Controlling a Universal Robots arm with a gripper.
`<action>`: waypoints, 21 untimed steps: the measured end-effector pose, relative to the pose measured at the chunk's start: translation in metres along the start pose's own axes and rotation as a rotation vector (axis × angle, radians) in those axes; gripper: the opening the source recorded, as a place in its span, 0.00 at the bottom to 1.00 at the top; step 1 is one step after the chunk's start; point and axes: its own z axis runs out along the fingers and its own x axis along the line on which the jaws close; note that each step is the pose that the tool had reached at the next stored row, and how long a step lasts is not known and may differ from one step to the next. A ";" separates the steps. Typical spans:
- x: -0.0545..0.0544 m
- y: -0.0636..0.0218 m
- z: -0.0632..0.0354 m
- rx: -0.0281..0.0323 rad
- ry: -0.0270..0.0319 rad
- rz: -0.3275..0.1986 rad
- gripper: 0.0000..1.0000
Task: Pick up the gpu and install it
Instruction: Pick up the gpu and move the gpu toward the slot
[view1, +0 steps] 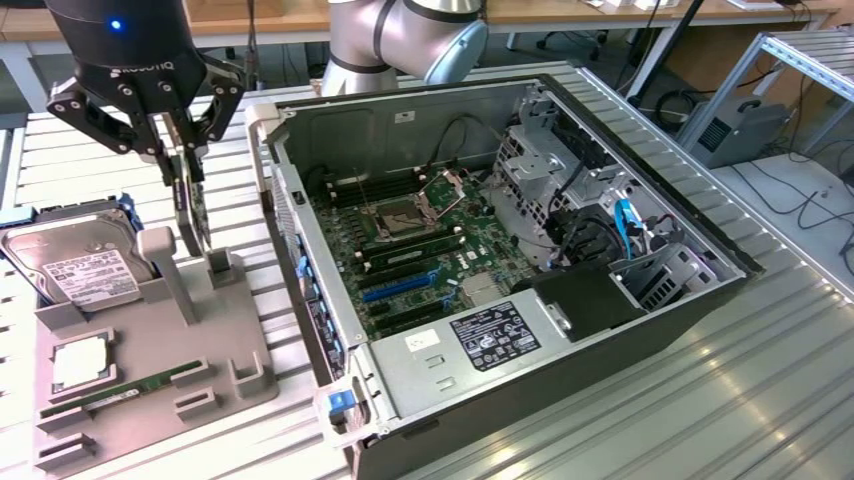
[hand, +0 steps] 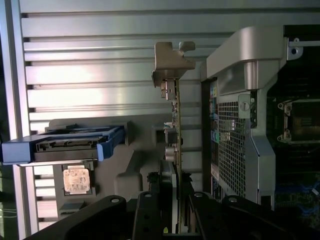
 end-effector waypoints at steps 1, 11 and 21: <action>0.000 -0.0003 -0.0006 0.0000 0.0001 0.000 0.27; 0.000 -0.0031 -0.0073 0.0001 0.0001 0.000 0.27; -0.001 -0.0065 -0.0133 -0.0001 -0.0001 0.000 0.27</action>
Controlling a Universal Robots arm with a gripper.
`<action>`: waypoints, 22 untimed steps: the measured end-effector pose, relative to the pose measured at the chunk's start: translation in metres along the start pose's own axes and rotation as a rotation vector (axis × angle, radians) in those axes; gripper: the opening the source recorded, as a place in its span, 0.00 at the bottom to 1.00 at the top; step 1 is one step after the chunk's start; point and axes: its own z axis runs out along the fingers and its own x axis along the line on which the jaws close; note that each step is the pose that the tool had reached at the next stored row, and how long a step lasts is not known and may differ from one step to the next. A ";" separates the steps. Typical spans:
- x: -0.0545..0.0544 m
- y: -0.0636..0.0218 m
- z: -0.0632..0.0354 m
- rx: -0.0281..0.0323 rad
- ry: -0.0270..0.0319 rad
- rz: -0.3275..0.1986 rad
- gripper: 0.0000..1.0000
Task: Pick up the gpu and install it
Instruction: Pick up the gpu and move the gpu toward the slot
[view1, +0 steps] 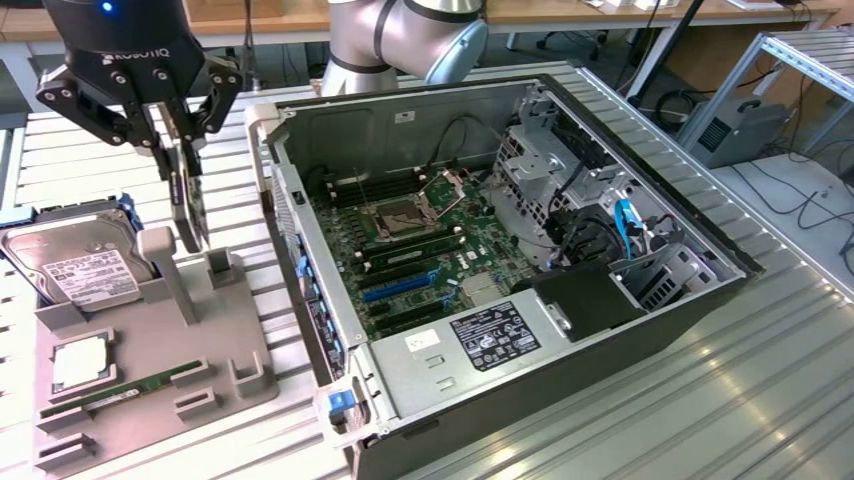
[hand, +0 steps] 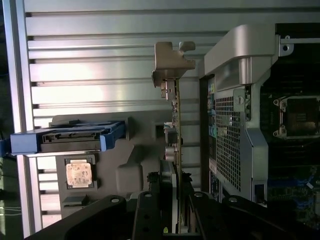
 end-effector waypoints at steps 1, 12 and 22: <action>0.000 -0.0002 -0.0008 0.0000 -0.0001 0.000 0.27; 0.000 -0.0036 -0.0099 0.0000 0.0000 0.000 0.27; -0.001 -0.0107 -0.0158 0.0000 0.0000 0.000 0.27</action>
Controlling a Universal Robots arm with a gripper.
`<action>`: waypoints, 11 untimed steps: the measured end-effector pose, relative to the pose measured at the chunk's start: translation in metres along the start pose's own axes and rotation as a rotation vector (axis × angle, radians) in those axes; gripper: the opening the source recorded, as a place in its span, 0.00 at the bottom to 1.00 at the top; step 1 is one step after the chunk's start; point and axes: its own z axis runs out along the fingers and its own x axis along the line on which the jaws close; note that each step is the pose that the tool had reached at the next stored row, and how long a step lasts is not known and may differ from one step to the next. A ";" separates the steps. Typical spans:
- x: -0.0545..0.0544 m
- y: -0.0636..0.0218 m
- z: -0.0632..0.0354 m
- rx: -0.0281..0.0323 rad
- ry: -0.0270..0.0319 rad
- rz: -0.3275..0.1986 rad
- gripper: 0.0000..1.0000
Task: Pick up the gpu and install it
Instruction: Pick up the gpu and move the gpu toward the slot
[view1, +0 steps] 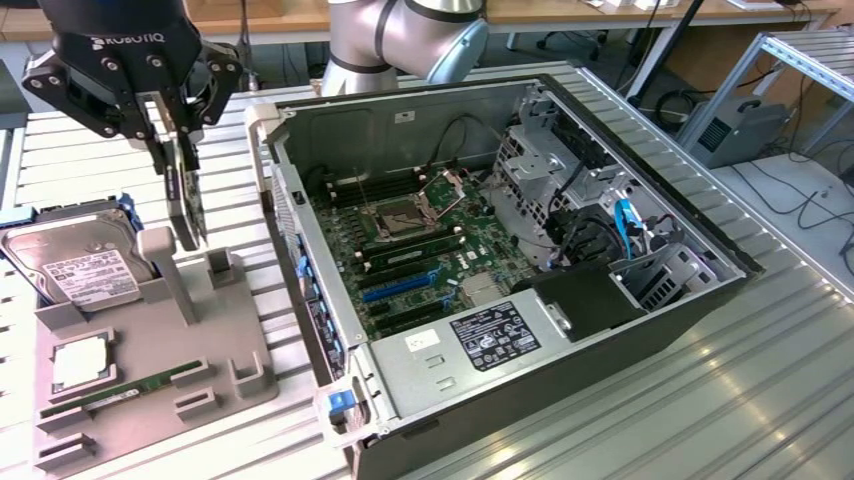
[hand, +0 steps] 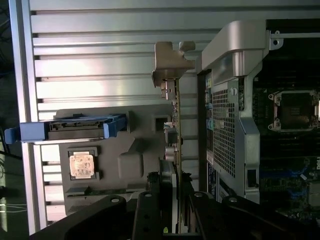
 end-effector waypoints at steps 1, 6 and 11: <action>0.000 -0.0005 -0.0006 0.0000 0.0000 0.000 0.27; 0.000 -0.0036 -0.0035 0.0000 0.0001 0.000 0.27; 0.000 -0.0056 -0.0079 0.0000 0.0001 0.000 0.27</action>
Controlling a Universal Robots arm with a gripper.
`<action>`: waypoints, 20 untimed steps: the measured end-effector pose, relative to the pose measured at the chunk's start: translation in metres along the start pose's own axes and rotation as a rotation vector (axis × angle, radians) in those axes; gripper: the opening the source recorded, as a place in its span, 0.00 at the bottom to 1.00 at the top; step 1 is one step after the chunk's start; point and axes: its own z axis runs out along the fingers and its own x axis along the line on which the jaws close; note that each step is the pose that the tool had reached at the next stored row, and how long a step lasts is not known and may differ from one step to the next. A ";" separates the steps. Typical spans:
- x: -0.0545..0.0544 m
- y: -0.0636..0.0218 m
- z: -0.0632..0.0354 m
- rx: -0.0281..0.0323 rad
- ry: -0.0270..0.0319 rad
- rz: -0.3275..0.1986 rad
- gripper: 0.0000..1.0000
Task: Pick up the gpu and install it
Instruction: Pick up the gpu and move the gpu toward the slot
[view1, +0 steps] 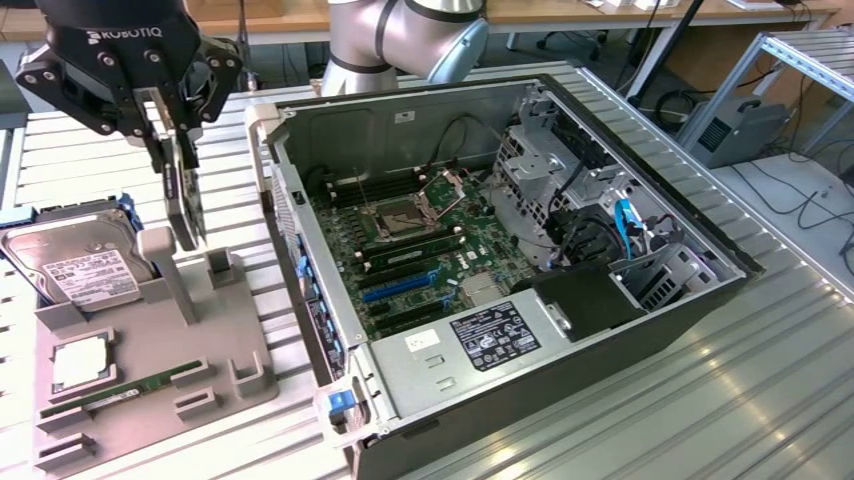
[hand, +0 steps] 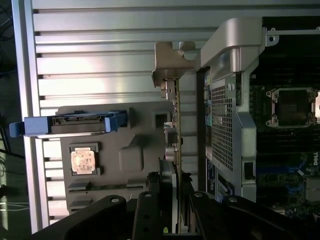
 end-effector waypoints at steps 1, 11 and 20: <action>0.000 -0.0003 -0.0008 0.0000 0.0000 0.000 0.27; 0.000 -0.0061 -0.0061 0.0000 0.0000 0.000 0.27; -0.001 -0.0115 -0.0102 0.0000 -0.0001 0.000 0.27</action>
